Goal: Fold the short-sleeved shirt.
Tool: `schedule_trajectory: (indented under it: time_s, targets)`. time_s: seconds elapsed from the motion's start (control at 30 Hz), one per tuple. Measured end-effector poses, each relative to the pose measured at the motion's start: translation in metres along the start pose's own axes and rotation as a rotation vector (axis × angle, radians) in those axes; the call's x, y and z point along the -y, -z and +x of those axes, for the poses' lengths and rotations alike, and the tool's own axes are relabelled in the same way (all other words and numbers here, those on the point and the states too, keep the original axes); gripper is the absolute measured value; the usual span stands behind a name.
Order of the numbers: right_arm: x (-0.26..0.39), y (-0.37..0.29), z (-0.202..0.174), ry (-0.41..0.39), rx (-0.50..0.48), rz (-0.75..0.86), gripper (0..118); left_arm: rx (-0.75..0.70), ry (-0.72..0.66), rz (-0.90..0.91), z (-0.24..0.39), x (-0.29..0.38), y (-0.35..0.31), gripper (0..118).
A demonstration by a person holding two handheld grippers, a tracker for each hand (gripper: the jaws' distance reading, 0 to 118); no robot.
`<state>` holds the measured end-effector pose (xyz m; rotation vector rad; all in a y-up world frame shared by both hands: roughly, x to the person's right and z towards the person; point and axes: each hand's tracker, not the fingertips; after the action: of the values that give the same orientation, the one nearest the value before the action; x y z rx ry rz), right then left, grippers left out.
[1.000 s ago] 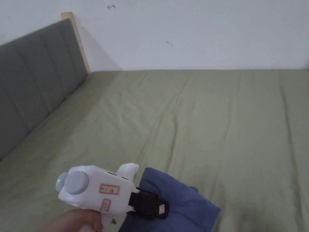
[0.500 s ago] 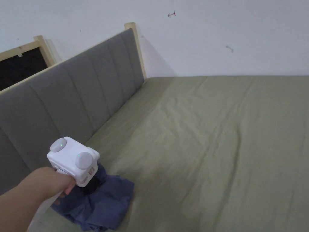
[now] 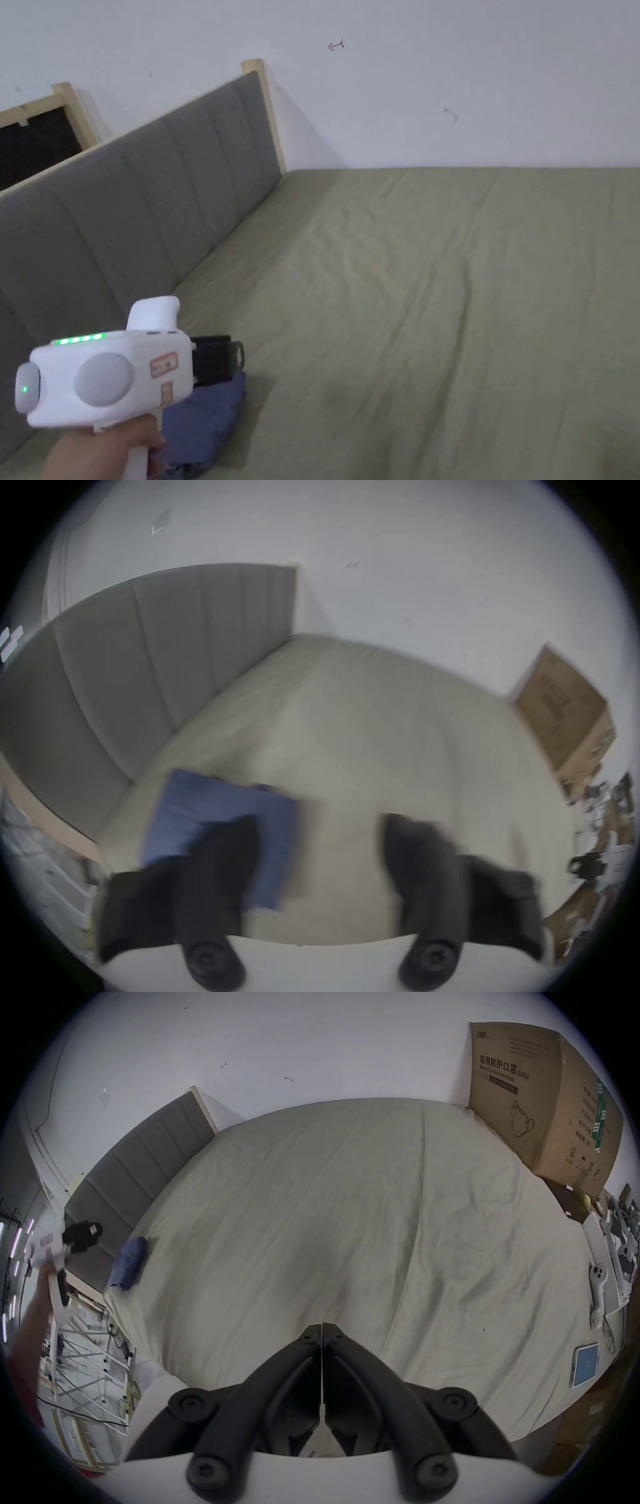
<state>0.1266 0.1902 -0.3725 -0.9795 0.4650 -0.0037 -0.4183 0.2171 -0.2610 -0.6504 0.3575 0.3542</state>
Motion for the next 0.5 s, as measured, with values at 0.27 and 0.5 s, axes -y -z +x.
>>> schedule_trajectory:
  time_s: [0.27, 0.5]
  targets:
    - [-0.003, -0.063, -0.016, 0.022, -0.082, 0.134, 0, 0.268, 0.055, 0.337, 0.166, 0.068, -0.102, 0]
    - [0.028, -0.135, -0.031, -0.105, 0.119, 0.863, 0, 0.166, 0.255, 0.812, 0.249, 0.086, -0.16, 0]
